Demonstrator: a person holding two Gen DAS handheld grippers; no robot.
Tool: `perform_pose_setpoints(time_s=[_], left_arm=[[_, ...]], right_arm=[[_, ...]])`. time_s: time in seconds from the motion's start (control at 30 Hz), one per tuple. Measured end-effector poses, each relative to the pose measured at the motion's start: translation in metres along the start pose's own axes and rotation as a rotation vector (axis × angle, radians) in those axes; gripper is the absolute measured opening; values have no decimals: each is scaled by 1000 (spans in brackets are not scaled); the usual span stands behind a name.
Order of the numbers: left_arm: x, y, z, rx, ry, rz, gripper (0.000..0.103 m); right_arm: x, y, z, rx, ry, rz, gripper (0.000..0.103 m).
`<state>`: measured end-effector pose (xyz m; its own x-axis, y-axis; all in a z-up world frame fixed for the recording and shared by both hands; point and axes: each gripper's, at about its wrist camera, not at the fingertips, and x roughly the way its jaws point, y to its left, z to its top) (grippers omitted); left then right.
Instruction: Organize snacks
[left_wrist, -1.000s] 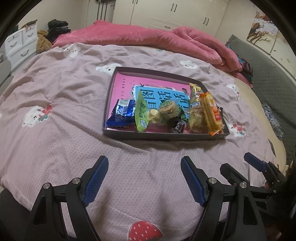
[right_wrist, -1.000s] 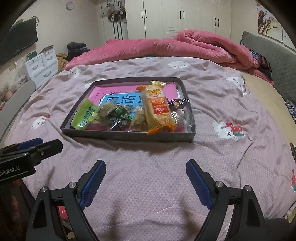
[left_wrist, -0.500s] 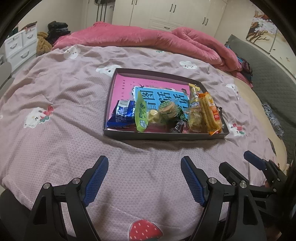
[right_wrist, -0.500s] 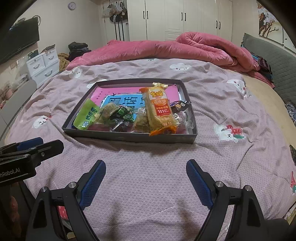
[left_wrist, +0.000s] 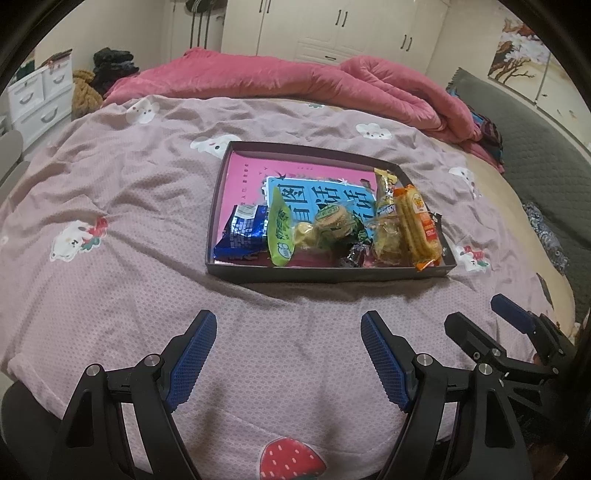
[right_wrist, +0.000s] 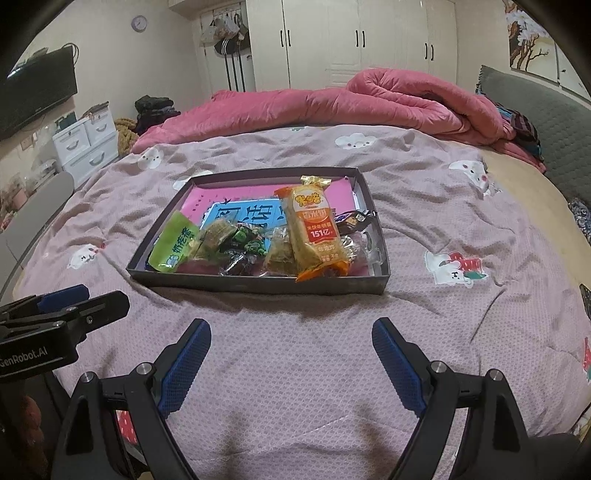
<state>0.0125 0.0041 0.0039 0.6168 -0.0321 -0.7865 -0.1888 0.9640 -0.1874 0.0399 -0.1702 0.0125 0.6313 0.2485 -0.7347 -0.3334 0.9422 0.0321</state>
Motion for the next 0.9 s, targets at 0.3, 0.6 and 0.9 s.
perform_pose_setpoints(time_s=[0.3, 0.6, 0.9], left_arm=[[-1, 0, 1, -1, 4, 5, 82], [0, 2, 2, -3, 6, 18, 82], [-1, 0, 1, 5, 0, 30, 82]], right_arm=[[0, -2, 1, 11, -2, 3, 89], [1, -2, 1, 10, -3, 1, 89], [1, -2, 1, 9, -4, 2, 89]])
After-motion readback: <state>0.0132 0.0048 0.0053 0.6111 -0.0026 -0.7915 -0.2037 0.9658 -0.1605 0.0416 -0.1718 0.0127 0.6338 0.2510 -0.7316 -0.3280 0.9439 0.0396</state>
